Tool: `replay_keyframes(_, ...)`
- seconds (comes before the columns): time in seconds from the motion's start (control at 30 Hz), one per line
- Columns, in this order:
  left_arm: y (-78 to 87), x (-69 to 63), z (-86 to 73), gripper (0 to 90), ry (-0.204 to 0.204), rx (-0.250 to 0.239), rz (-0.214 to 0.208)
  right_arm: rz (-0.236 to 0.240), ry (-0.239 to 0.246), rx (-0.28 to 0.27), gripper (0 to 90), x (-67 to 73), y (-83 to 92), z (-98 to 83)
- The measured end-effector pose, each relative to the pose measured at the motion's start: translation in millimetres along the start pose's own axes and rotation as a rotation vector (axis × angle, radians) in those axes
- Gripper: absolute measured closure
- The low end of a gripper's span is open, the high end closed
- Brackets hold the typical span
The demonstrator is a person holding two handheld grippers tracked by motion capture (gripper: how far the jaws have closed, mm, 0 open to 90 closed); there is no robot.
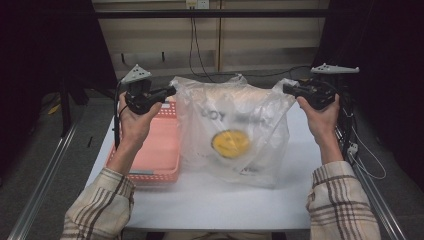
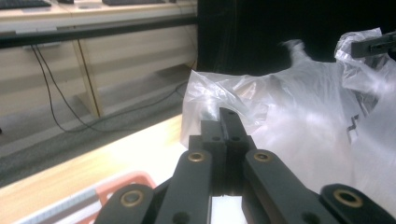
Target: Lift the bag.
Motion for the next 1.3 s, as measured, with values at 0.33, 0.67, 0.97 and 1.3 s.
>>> replay_keyframes(0.33,-5.2,16.3,-26.1,90.0,0.055,0.028,0.015,-0.112,-0.064,0.061,90.0,-34.0,-14.7,-41.8)
replay_keyframes(0.67,-10.8,34.3,-44.1,90.0,0.112,0.054,0.050,-0.187,-0.060,0.094,90.0,-42.1,-17.8,-55.0)
replay_keyframes(0.97,-15.3,22.8,-40.5,89.0,0.101,0.051,0.032,-0.092,-0.045,0.044,75.5,-25.8,-11.5,-48.4)
replay_keyframes(1.3,-6.7,15.2,-29.5,46.9,0.100,0.030,0.069,-0.099,-0.027,0.002,48.2,-6.8,21.7,-41.7)
Point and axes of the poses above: each handheld gripper's, and its own axes: y roughly backward along the jaws, z roughly out of its top, x roughly to its left, the point moved 2 cm from there along -y, roughly forward along the jaws, and after that the axes turned 4 degrees about z, right-handed, at the moved point
